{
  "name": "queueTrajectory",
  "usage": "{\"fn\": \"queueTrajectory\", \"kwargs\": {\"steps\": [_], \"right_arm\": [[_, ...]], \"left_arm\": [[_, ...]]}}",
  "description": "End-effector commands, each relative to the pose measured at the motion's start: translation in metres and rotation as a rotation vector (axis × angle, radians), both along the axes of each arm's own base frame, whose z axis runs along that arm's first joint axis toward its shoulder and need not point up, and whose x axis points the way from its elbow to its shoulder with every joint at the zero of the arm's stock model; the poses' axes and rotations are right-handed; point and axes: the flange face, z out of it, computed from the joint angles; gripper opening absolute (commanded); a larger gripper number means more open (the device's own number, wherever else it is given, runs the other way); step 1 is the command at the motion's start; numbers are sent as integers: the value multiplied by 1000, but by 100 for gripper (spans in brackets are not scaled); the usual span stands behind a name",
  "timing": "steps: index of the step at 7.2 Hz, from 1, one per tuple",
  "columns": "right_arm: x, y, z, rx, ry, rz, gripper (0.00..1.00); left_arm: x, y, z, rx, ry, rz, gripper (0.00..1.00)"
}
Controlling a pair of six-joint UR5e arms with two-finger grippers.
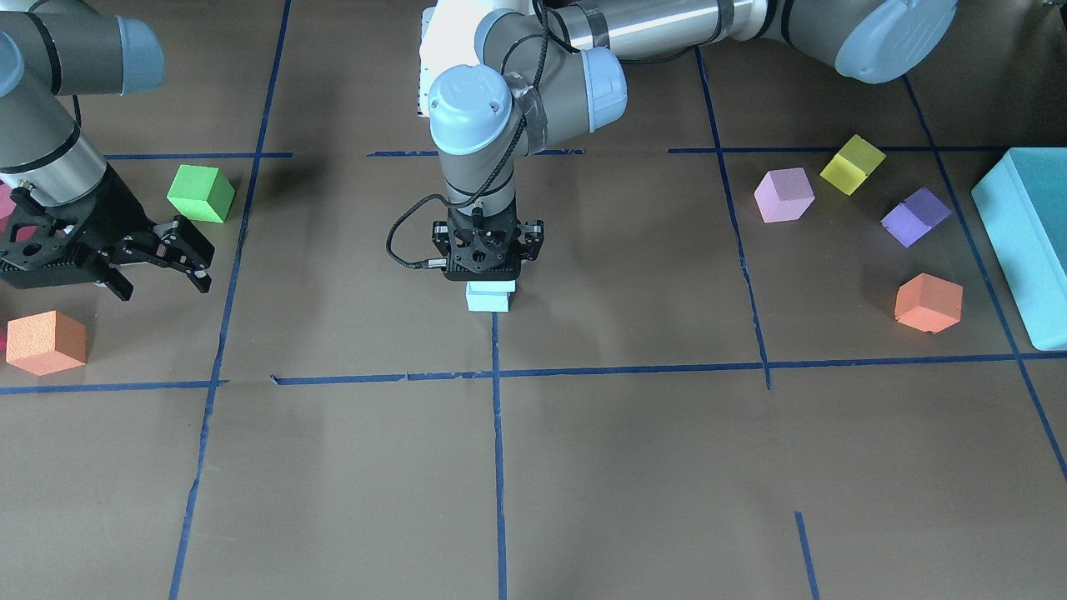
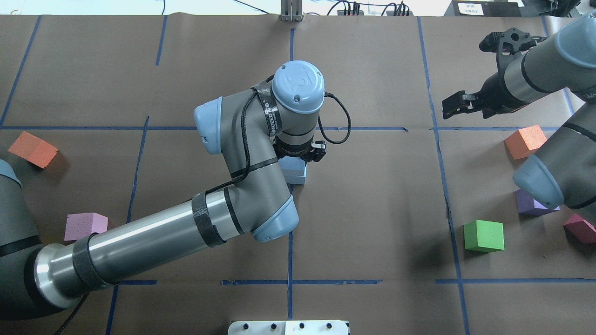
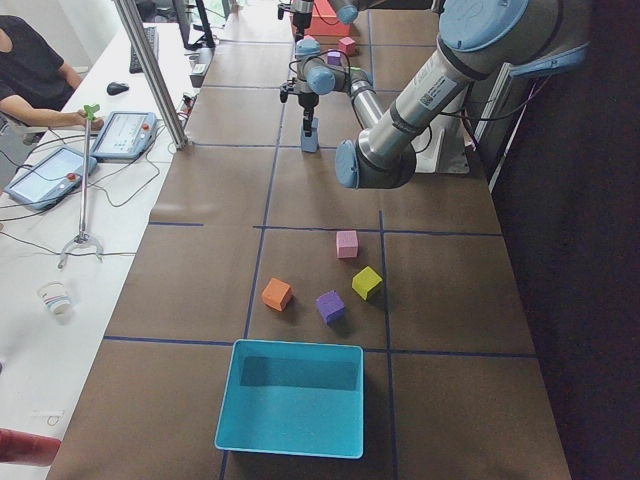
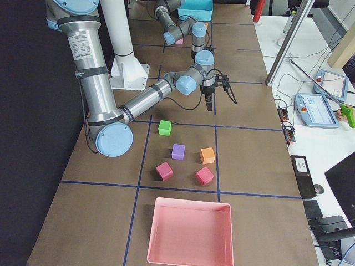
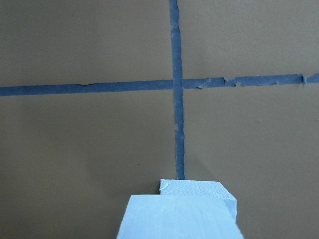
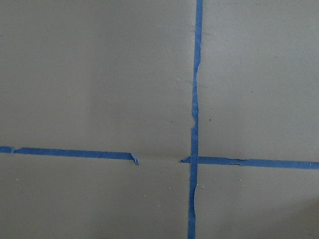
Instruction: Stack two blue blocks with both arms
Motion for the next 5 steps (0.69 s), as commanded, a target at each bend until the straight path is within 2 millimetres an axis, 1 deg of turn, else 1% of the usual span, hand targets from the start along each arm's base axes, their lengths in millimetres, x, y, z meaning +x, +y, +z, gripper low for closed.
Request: {"fn": "queueTrajectory", "kwargs": {"steps": [1, 3, 5], "right_arm": [[0, 1, 0, 0, -2, 0, 100], [-1, 1, 0, -1, -1, 0, 100], [-1, 0, 2, -4, 2, -1, 100]], "left_arm": [[10, -4, -9, -2, -3, 2, 11], [12, -5, -9, -2, -5, 3, 11], [14, -7, -4, -8, -13, 2, 12]]}}
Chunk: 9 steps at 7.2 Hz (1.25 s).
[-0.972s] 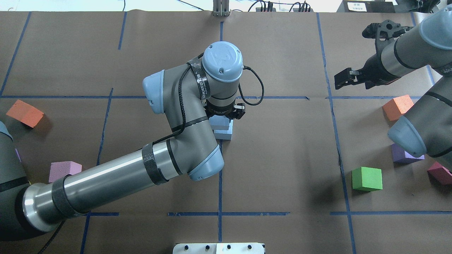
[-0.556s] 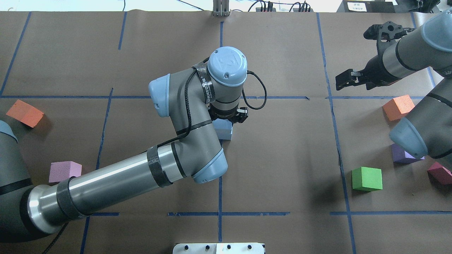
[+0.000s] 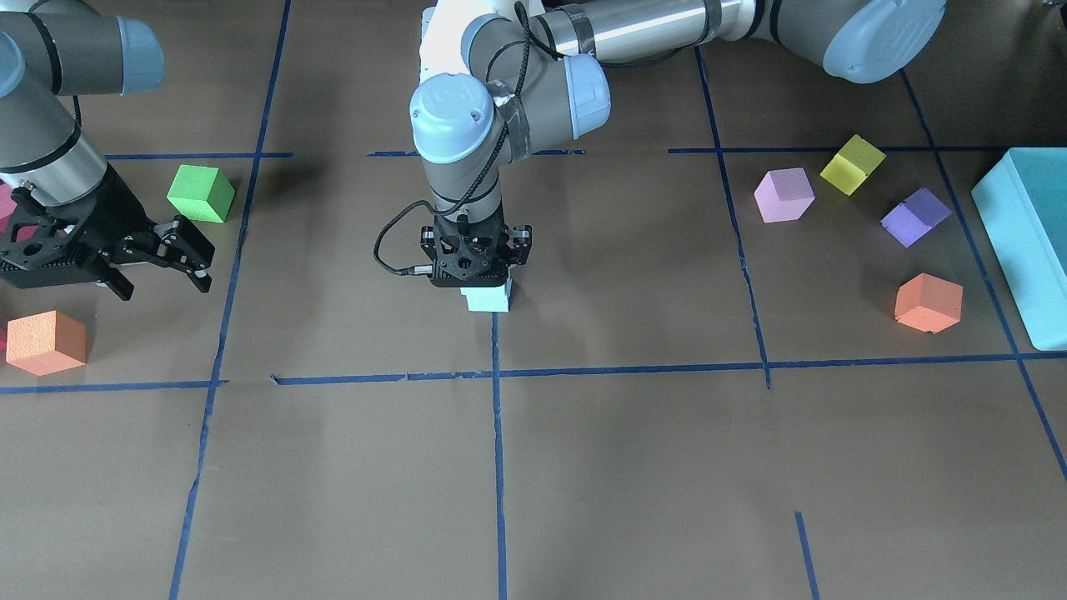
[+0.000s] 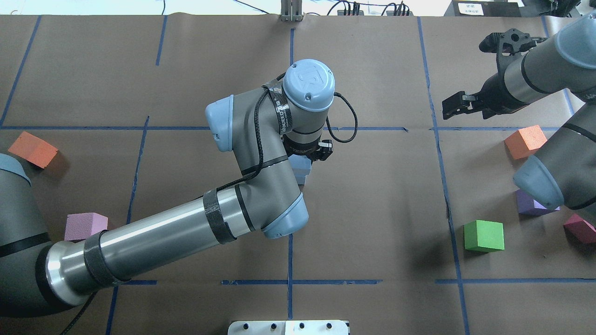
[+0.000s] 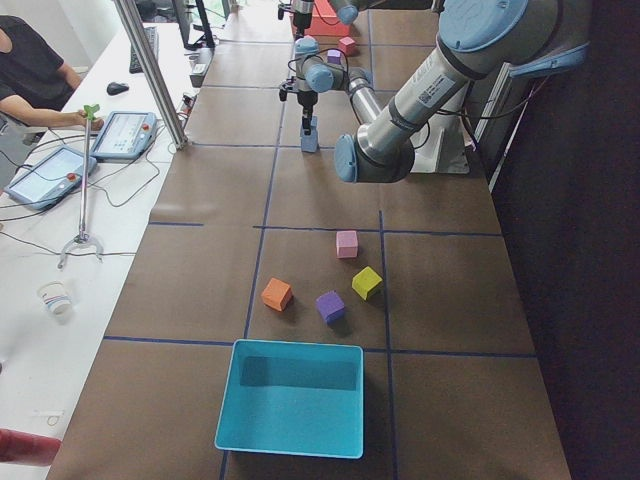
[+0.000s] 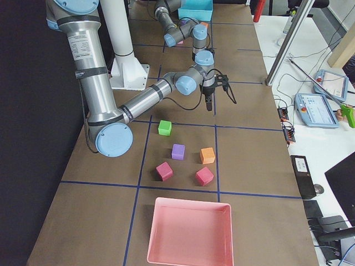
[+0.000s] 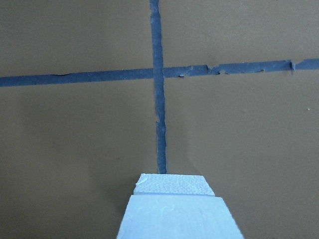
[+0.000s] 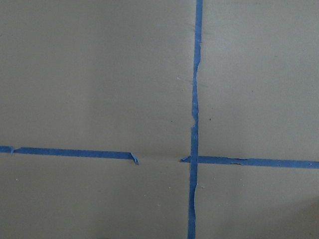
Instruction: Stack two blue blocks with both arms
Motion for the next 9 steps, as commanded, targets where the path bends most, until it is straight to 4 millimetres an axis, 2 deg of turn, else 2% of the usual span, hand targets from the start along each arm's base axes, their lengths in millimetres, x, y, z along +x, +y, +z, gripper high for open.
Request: {"fn": "queueTrajectory", "kwargs": {"steps": [1, 2, 3, 4, 7, 8, 9], "right_arm": [[-1, 0, 2, -4, 3, -3, 100], [-1, 0, 2, -4, 3, -3, 100], [-2, -1, 1, -2, 2, -3, 100], [-1, 0, 1, -2, 1, -2, 100], [-2, -1, -1, 1, 0, -1, 100], [-2, -1, -1, 2, -2, -2, 100], [-1, -1, 1, 0, 0, -1, 100]], "left_arm": [[1, -1, 2, -3, -4, -1, 14], [1, -1, 2, -3, -4, -1, 16], [3, 1, 2, -4, -3, 3, 42], [2, 2, 2, -4, -3, 3, 99], [-3, 2, -4, 2, 7, -2, 100], [-21, -1, -14, 16, 29, -17, 100], [-74, -6, -25, 56, 99, -60, 100]]}}
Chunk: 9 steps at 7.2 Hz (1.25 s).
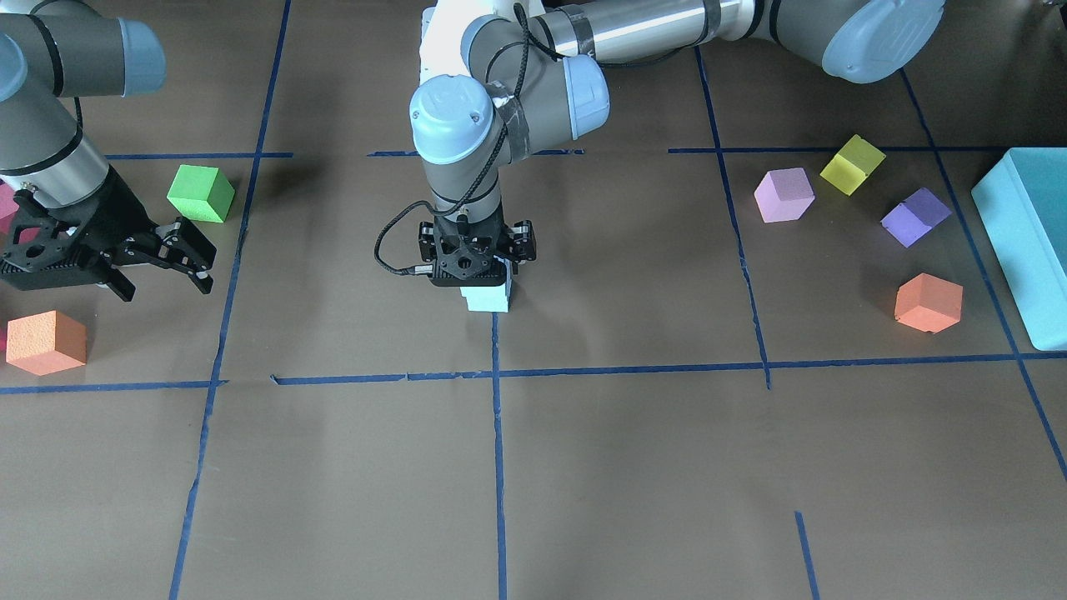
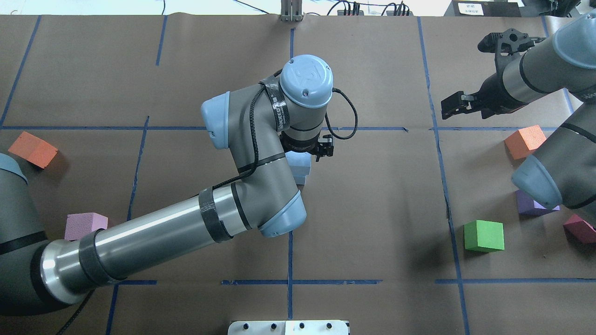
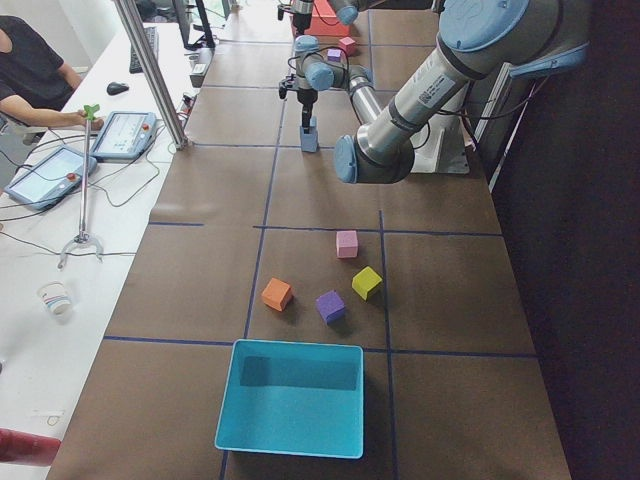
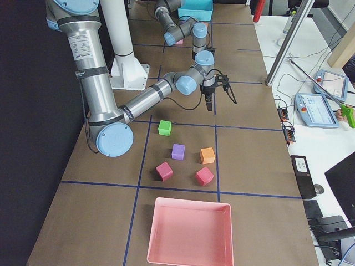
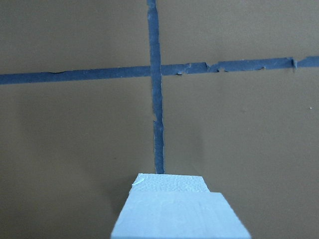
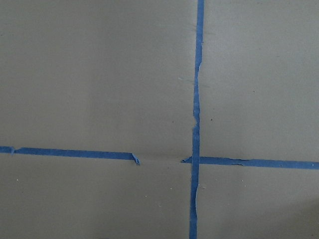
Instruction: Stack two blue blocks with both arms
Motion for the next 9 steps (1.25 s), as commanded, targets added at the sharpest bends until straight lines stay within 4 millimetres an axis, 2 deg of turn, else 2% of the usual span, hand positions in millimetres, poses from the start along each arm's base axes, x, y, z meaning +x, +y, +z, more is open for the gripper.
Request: {"fn": "queueTrajectory", "kwargs": {"steps": [1, 3, 4, 5, 6, 7, 8, 9], "right_arm": [[1, 0, 3, -2, 4, -2, 100], [1, 0, 3, 1, 5, -2, 100], [1, 0, 4, -1, 7, -3, 100], [19, -10, 5, 33, 18, -2, 100], [42, -18, 17, 47, 38, -5, 100], [72, -29, 31, 44, 24, -27, 100], [126, -43, 55, 15, -20, -45, 100], [181, -53, 108, -9, -32, -66, 100]], "left_arm": [[-100, -1, -6, 66, 102, -74, 100], [-154, 1, 5, 92, 139, -118, 100], [-190, 2, 14, 106, 158, -148, 100], [-220, -3, 34, 72, 170, -151, 100], [-245, -18, 58, 113, 144, -76, 100], [-281, -31, 101, 131, 103, -41, 100], [-328, -37, 151, 152, 71, 15, 100], [-390, -37, 202, 180, 53, 72, 100]]}}
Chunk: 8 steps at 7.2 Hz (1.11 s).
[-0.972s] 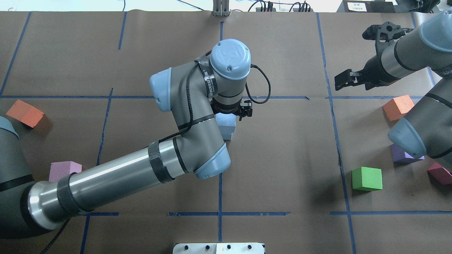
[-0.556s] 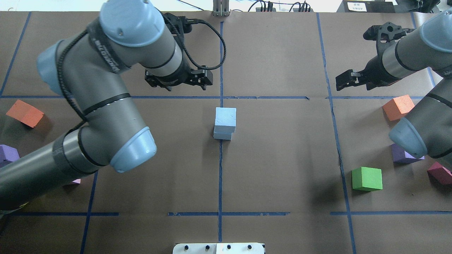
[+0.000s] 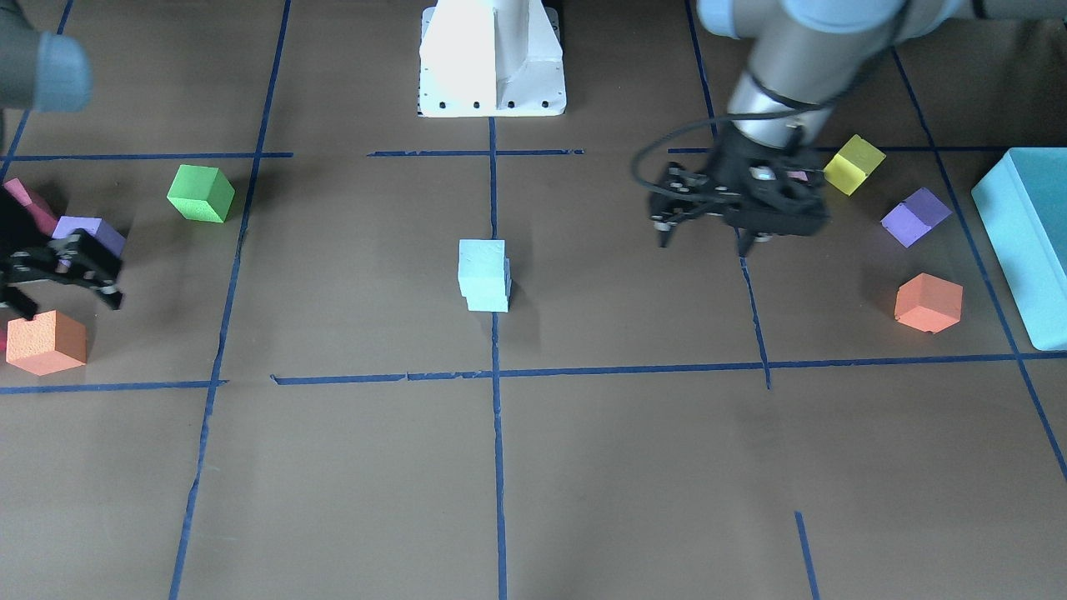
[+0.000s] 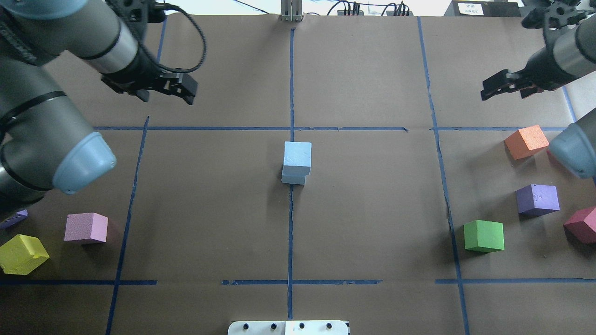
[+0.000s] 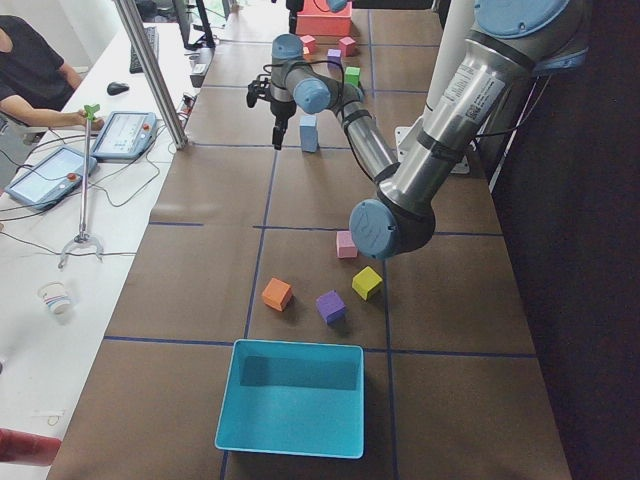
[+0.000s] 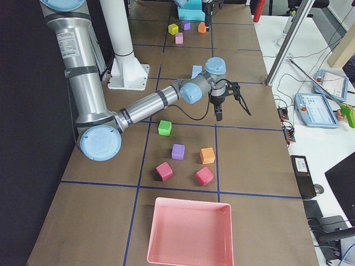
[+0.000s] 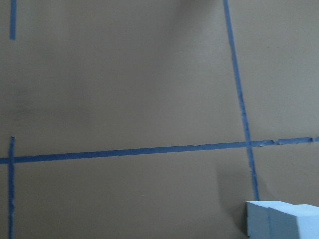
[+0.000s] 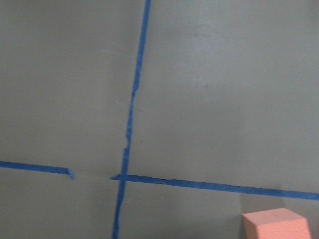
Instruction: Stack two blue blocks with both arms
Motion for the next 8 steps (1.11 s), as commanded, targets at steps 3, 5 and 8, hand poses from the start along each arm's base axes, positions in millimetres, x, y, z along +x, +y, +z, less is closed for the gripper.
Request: {"fn": "queueTrajectory", "kwargs": {"steps": [3, 5, 8], "right_arm": [[166, 6, 153, -51, 2, -84, 100], [196, 14, 164, -45, 13, -158, 100], [199, 16, 161, -54, 18, -158, 100]], "left_arm": [[-252, 25, 218, 145, -127, 195, 100], [-304, 36, 307, 54, -149, 198, 100], [-336, 40, 346, -6, -61, 172, 100]]}}
